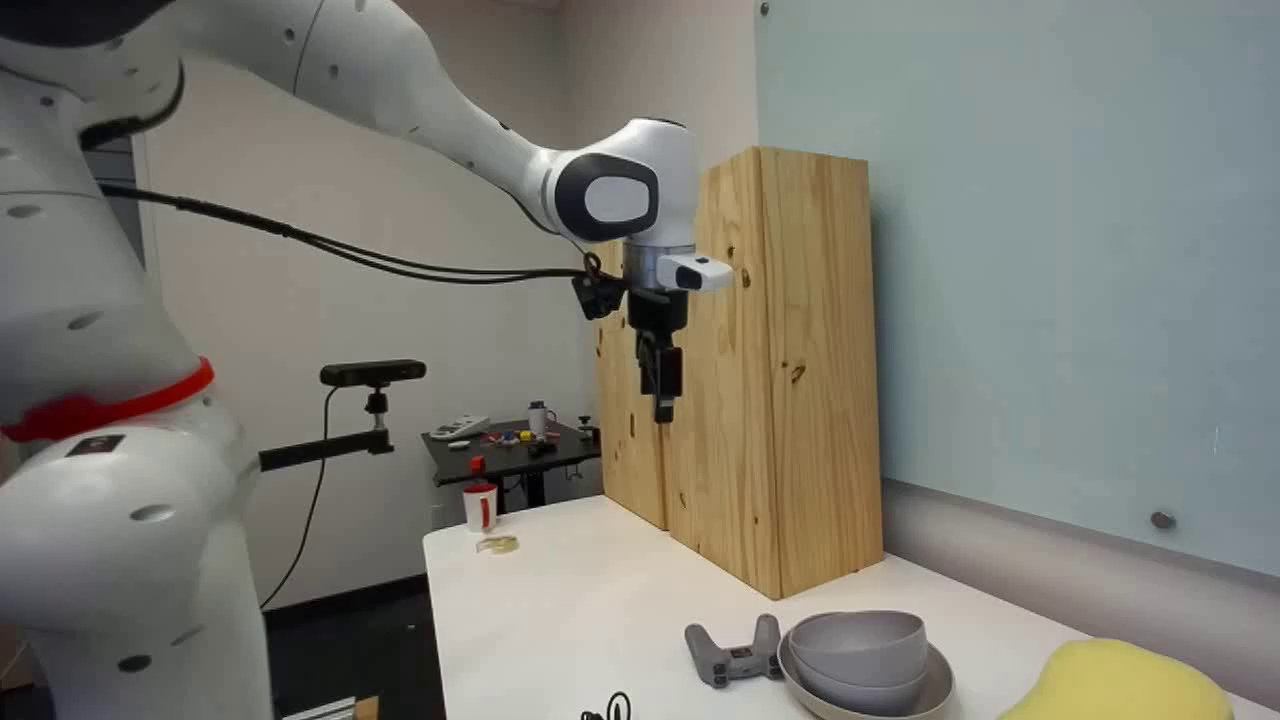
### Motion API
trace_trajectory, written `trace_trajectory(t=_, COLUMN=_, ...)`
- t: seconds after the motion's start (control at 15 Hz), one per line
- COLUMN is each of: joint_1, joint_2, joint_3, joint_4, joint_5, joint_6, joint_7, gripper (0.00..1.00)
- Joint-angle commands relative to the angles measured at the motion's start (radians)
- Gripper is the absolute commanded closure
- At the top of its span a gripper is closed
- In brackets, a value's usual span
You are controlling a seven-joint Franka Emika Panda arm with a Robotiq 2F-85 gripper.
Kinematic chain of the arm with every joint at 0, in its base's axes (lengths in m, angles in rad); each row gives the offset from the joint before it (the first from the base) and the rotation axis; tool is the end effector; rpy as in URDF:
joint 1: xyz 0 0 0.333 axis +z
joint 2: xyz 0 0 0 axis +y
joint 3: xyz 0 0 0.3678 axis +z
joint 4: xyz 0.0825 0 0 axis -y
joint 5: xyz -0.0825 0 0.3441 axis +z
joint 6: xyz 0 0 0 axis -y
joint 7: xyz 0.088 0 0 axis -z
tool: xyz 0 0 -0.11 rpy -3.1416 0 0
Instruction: Remove the sponge from the bowl
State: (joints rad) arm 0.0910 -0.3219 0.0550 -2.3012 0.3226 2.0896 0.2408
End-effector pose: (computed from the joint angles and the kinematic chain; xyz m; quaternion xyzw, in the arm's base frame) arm 0.4041 0.0787 0.5493 -0.9821 0.1194 -0.0280 0.1430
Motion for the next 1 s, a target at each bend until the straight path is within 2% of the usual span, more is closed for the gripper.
trace_trajectory(t=0.0, joint_1=-0.01, joint_2=0.001, joint_3=0.008, joint_4=0.002, joint_5=0.003, joint_6=-0.004, joint_7=-0.002, gripper=0.0)
trace_trajectory(t=0.53, joint_1=-0.01, joint_2=0.002, joint_3=0.008, joint_4=0.002, joint_5=0.003, joint_6=-0.004, joint_7=-0.002, gripper=0.0)
trace_trajectory(t=0.93, joint_1=-0.085, joint_2=-0.029, joint_3=-0.018, joint_4=0.006, joint_5=-0.089, joint_6=0.039, joint_7=0.017, gripper=0.0)
